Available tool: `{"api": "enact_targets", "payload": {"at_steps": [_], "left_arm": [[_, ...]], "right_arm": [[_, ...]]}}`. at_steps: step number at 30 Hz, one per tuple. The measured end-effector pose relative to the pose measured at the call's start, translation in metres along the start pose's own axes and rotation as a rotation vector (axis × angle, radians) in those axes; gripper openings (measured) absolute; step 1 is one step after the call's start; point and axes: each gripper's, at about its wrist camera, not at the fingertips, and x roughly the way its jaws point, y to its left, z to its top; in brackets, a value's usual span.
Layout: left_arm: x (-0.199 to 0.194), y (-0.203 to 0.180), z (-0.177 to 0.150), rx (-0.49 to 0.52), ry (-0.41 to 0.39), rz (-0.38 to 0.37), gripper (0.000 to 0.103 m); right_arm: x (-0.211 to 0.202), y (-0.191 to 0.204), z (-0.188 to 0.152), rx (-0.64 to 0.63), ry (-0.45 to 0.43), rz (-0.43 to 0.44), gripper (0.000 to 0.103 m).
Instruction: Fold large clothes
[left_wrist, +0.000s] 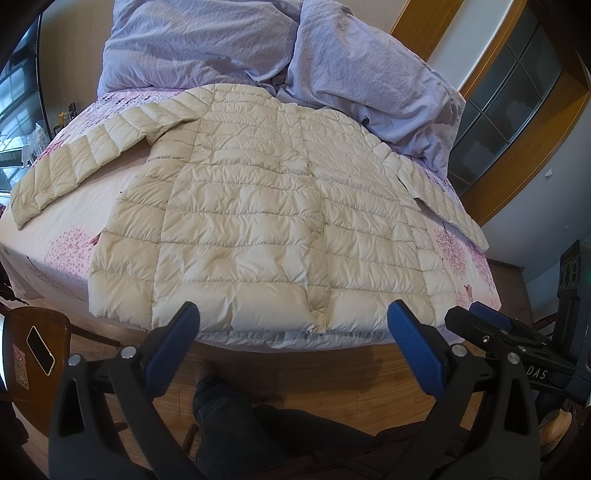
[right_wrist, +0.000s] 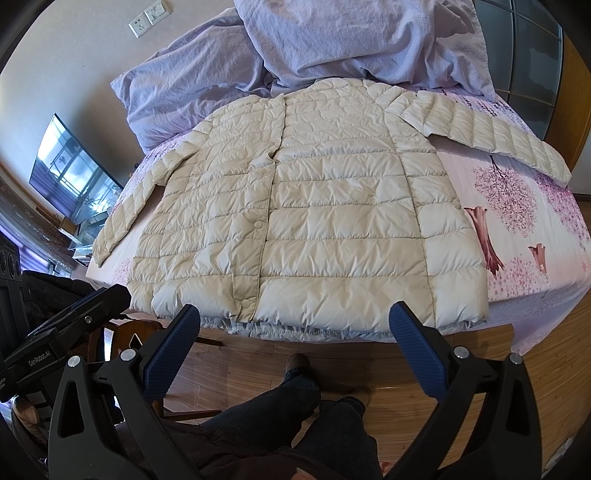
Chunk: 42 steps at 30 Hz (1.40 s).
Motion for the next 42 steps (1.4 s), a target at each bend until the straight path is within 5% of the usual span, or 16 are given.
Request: {"api": "enact_targets", "payload": {"at_steps": [30,36,42], "left_arm": [[0.022,-0.001,0.017,0.027,0.008,0.052,0.101],[0.038,-0.004,0.034,0.065,0.014,0.121,0.101],[0.061,-0.005,0.063,0.087,0.025,0.164,0.101]], "right_arm": [[0.024,-0.021,0.022,0.032,0.016,-0.007,0.102],[0.043,-0.053,0.043,0.085,0.03,-0.056,0.102],[0.059,-0.14,0.082,0.303,0.022,-0.159,0.102]]}}
